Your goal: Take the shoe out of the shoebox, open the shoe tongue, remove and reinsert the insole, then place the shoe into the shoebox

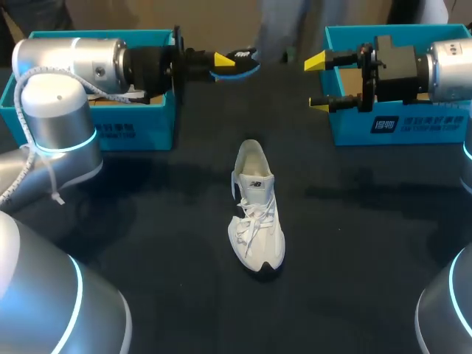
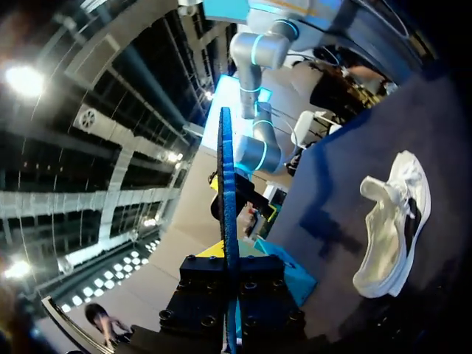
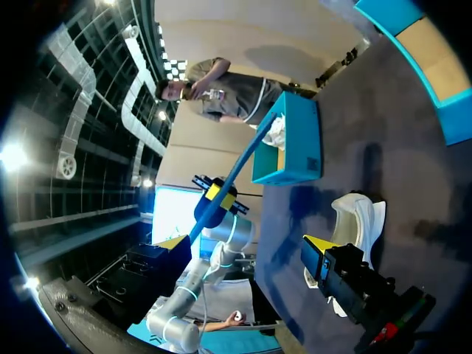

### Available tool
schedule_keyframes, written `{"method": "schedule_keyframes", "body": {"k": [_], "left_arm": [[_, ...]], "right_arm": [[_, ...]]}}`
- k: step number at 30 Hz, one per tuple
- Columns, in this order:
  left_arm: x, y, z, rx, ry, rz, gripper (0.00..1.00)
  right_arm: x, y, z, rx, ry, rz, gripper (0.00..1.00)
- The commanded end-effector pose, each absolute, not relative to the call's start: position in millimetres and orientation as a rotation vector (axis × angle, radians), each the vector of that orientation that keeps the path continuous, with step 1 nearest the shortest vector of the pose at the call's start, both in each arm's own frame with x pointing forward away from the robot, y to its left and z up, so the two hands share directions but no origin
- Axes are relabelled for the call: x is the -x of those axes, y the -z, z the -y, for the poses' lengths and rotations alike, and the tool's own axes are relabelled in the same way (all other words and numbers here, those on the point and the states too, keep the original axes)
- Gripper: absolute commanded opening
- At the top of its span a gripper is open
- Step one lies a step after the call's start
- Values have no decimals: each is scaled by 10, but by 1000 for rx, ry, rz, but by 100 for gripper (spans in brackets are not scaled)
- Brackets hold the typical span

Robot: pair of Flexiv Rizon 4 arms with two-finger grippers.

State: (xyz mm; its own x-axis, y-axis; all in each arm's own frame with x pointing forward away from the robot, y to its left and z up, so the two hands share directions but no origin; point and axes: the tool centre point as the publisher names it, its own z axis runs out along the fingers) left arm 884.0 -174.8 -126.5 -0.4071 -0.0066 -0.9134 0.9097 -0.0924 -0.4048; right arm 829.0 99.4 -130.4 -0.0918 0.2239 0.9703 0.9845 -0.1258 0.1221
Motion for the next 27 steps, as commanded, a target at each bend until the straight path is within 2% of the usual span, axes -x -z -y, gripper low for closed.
{"method": "schedule_keyframes", "body": {"k": [1, 27], "left_arm": [[-8874, 1305, 1755, -1335, 1113, -969, 0], [-8836, 1431, 1783, -1265, 1109, -1094, 0]], "right_arm": [[-8294, 1307, -1009, 1427, 1283, 1385, 100], [-8294, 1307, -1009, 1427, 1283, 1385, 100]]}}
